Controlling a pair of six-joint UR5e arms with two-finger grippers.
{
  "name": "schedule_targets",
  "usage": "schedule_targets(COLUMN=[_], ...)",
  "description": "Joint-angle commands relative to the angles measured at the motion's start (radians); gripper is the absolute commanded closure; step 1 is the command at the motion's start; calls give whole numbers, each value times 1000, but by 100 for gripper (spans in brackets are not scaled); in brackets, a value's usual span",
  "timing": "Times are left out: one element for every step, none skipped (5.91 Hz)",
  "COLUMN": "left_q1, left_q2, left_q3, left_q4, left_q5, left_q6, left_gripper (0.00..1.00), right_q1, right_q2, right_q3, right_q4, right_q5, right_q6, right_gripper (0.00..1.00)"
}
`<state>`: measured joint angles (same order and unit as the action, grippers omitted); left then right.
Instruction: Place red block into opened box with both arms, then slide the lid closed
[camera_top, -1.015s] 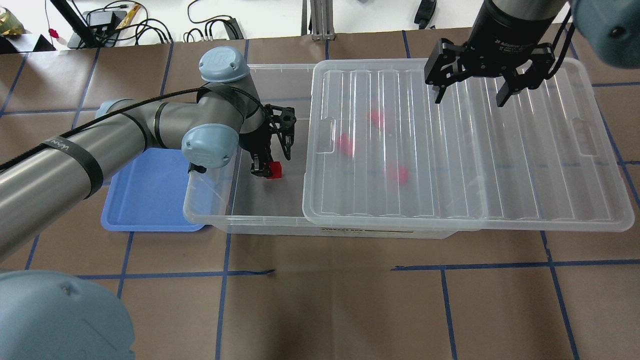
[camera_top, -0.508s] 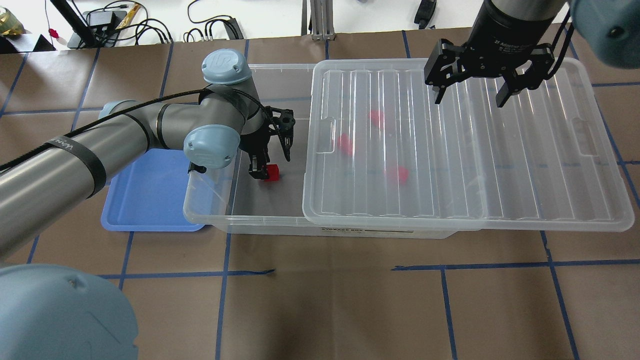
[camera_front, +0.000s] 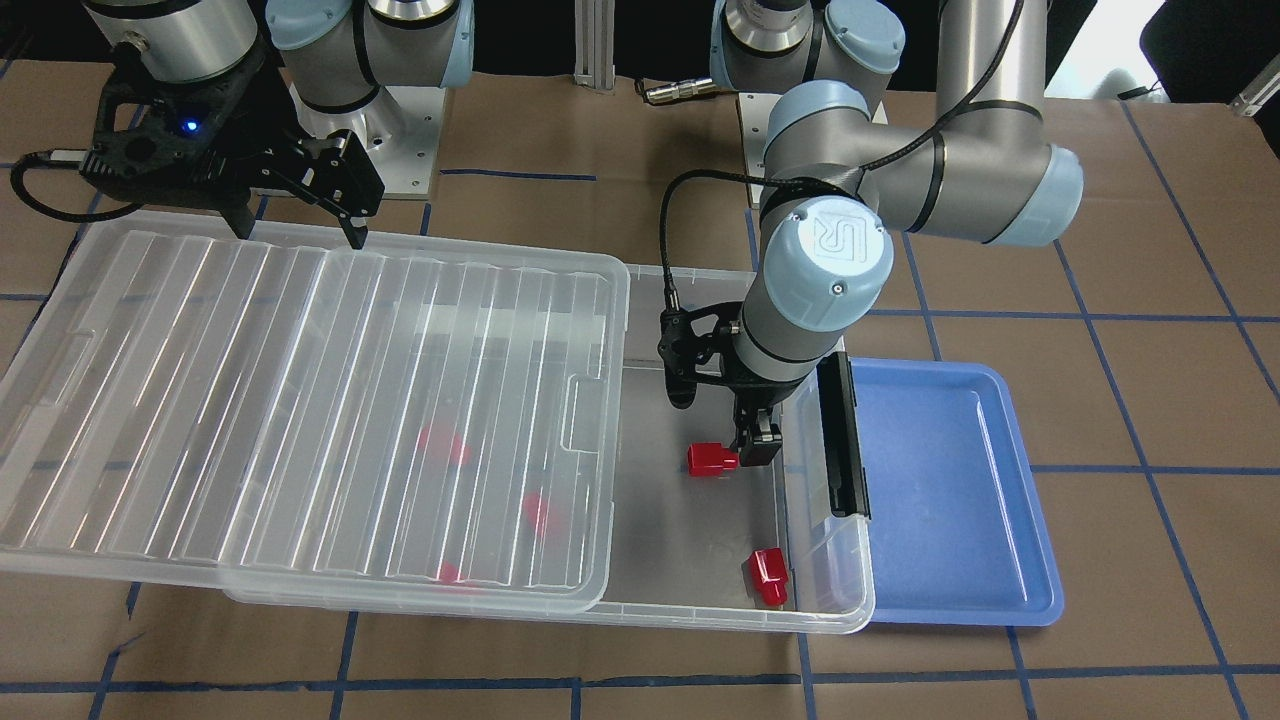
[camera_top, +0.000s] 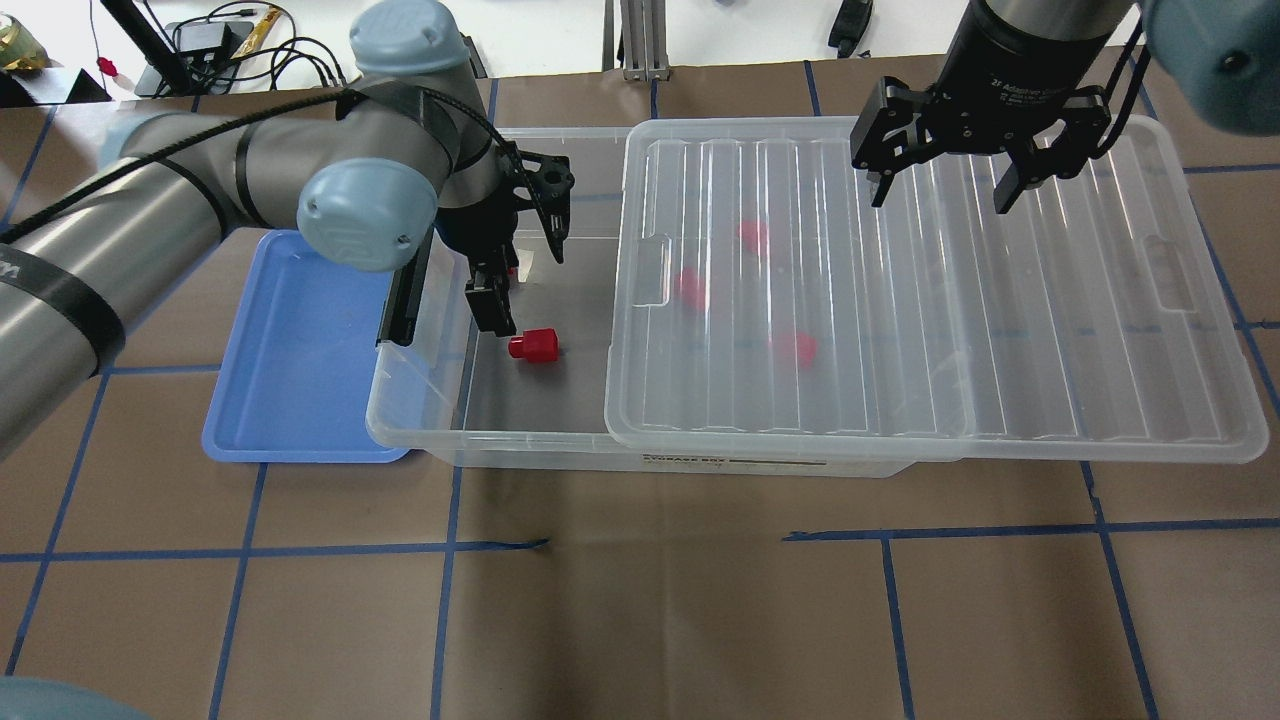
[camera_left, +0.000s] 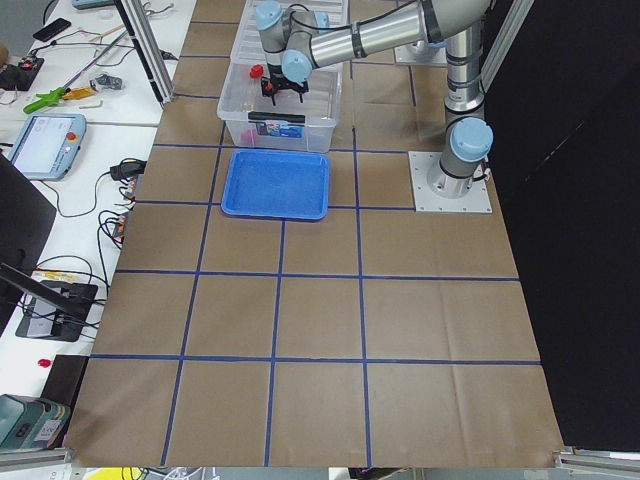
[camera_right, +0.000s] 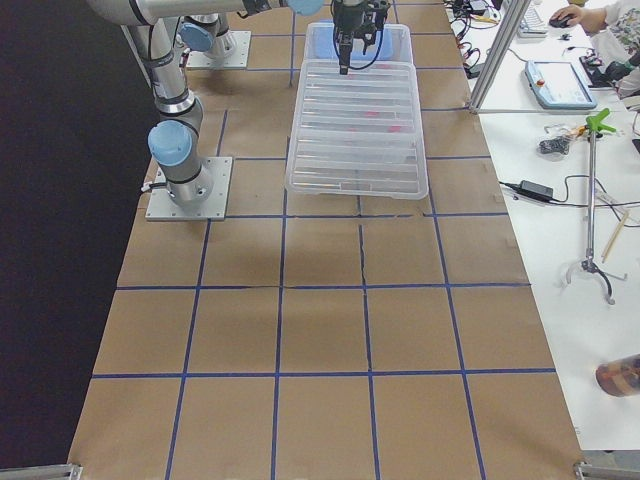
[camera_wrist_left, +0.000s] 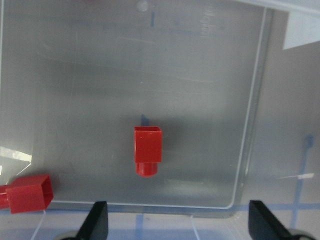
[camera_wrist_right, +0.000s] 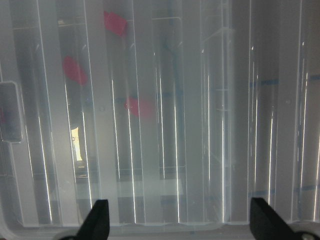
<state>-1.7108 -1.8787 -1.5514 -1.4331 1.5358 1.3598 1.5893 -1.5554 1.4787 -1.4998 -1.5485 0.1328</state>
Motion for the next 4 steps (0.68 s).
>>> schedule_targets(left_q1=[-1, -1, 0, 2], left_q2=[67, 100, 143, 151], left_q3=[202, 261, 254, 249], left_q4=[-339, -428, -438, -412], left_q5=[-8, -8, 3, 6], left_q6=[-56, -190, -396, -586], left_gripper=[2, 2, 2, 2], right_q1=[-55, -118, -209, -306], right_q2=[0, 0, 0, 0], right_q3=[-2, -3, 0, 2], right_q4=[4, 1, 12, 9], right_q5=[2, -1, -1, -1], right_q6=[-24, -121, -222, -360], right_gripper=[0, 0, 0, 0])
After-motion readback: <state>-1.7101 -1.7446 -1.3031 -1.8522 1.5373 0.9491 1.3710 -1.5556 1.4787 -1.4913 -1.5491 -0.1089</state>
